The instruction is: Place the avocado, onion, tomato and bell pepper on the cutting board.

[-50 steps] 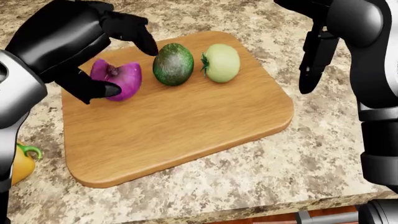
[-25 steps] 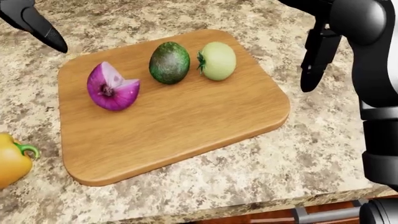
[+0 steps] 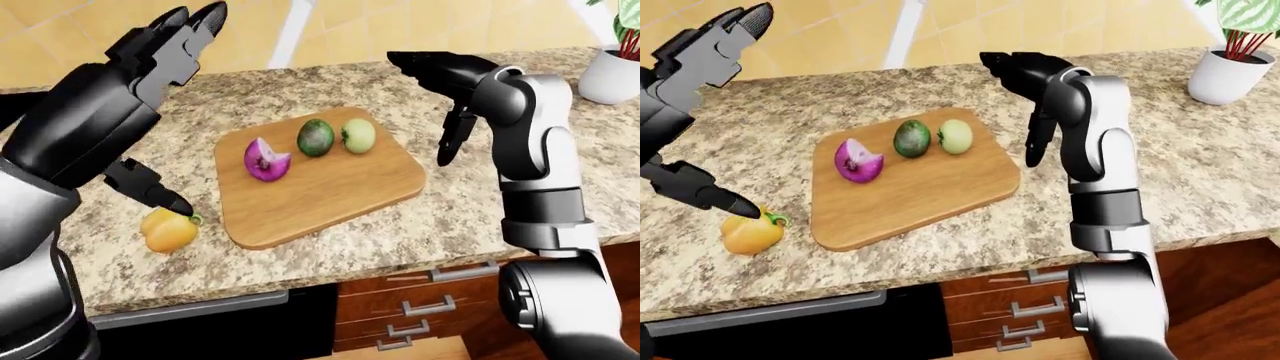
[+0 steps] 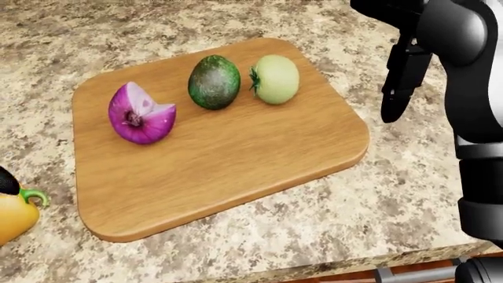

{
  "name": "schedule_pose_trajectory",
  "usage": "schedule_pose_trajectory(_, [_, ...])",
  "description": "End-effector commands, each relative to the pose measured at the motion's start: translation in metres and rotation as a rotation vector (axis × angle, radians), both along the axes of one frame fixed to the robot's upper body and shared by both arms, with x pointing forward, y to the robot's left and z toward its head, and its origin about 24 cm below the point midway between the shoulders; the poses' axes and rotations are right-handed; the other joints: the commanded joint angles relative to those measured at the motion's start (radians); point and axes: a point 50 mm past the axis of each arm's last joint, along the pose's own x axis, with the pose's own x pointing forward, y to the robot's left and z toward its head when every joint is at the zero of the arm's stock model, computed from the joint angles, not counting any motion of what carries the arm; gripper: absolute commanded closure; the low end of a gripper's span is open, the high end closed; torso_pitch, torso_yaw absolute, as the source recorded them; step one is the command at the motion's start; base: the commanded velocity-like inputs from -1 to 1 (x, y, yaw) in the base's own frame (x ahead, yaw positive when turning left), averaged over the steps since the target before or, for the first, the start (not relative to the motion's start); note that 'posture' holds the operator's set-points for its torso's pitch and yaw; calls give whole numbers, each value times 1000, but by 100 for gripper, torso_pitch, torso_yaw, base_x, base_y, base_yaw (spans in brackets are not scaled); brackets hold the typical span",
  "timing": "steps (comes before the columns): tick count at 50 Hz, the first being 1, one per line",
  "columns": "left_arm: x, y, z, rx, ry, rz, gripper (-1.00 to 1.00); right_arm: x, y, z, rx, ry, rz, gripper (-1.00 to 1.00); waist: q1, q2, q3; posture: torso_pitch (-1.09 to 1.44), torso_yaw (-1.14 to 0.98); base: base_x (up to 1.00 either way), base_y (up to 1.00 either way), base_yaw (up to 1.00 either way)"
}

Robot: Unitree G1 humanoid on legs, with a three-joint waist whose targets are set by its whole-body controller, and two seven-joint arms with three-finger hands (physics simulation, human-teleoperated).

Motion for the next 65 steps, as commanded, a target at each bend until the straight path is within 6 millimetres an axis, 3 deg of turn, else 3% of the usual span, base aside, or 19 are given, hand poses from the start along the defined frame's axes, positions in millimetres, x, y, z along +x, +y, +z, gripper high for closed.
schedule_pose_trajectory(1, [-9, -1, 2, 8, -46, -3, -100, -6, -1, 23, -7, -91, -4, -100, 0, 2, -26, 0, 0, 0, 0, 0])
schedule_pose_trajectory(7, [-15, -7, -17, 26, -21, -33, -100, -5, 1, 24, -7, -88, 4, -100, 1, 2, -27, 0, 0, 0, 0, 0])
schedule_pose_trajectory(11, [-9, -11, -30, 29, 2, -37, -100, -7, 1, 26, -4, -91, 8, -100, 3, -1, -27, 0, 0, 0, 0, 0])
schedule_pose_trajectory(20, [4, -11, -37, 39, 27, -20, -100, -6, 0, 26, -7, -94, 5, -100, 5, -4, -31, 0, 0, 0, 0, 0])
schedule_pose_trajectory(25, [4, -5, -36, 47, 26, 4, -100, -7, 0, 24, -6, -93, 4, -100, 4, -3, -33, 0, 0, 0, 0, 0])
schedule_pose_trajectory(35, [-7, 10, -55, 55, 57, 47, -100, -6, 0, 20, -6, -86, 0, -100, 2, 2, -32, 0, 0, 0, 0, 0])
schedule_pose_trajectory(45, [-3, 20, -68, 45, 85, 82, -100, -7, -2, 23, -5, -91, -5, -100, 4, 2, -33, 0, 0, 0, 0, 0])
schedule_pose_trajectory(52, [-6, 21, -62, 52, 70, 92, -100, -10, -3, 26, -6, -95, -8, -100, 3, 1, -34, 0, 0, 0, 0, 0])
schedule_pose_trajectory(65, [-12, 34, -74, 62, 100, 133, -100, -9, -4, 20, 2, -90, -12, -100, 2, 4, -33, 0, 0, 0, 0, 0])
